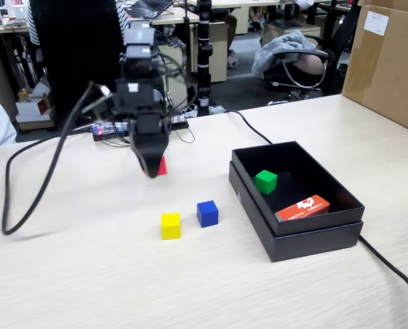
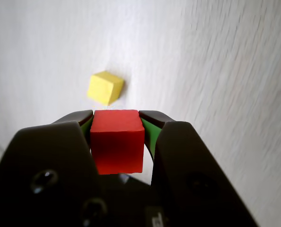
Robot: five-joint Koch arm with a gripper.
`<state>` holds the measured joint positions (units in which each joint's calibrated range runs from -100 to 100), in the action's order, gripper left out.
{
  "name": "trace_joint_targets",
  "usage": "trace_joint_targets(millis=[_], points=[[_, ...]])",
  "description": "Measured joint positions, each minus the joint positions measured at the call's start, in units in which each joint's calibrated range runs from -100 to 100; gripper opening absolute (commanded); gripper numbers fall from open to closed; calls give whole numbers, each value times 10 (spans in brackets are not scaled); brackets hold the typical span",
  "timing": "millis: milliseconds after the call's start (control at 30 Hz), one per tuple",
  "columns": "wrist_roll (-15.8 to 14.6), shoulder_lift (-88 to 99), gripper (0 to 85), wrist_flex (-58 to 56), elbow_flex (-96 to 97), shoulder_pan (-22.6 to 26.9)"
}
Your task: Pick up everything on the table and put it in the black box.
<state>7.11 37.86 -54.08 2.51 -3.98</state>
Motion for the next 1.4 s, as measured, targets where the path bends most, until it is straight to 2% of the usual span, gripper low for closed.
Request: trace_joint_targets(millis=[67, 133, 200, 233, 267, 333, 367, 400, 433, 500, 533, 767, 900, 967, 1167, 1200, 1300, 1333, 1400], points=[[-9, 28, 9, -9, 4, 17], [-28, 65, 9, -36, 2, 52], [-60, 72, 9, -88, -13, 99], [-71, 62, 9, -129, -78, 136], [-71, 62, 9, -129, -78, 136], [-116, -70, 9, -137, -208, 171], [-130, -122, 9, -139, -249, 185], [-131, -127, 9, -139, -252, 186], [-144, -220, 9, -139, -267, 193], [-147, -245, 9, -142, -273, 195], [-152, -318, 11, -139, -347, 206], [-165, -471, 11, -142, -399, 218], [-168, -509, 12, -146, -428, 218], [-170, -537, 116, -146, -426, 218], [-170, -550, 130, -162, -427, 217], [-169, -550, 169, -165, -426, 216], [-173, -550, 367, -167, -426, 215], [-174, -550, 404, -167, -425, 215], [-174, -549, 426, -167, -420, 215]])
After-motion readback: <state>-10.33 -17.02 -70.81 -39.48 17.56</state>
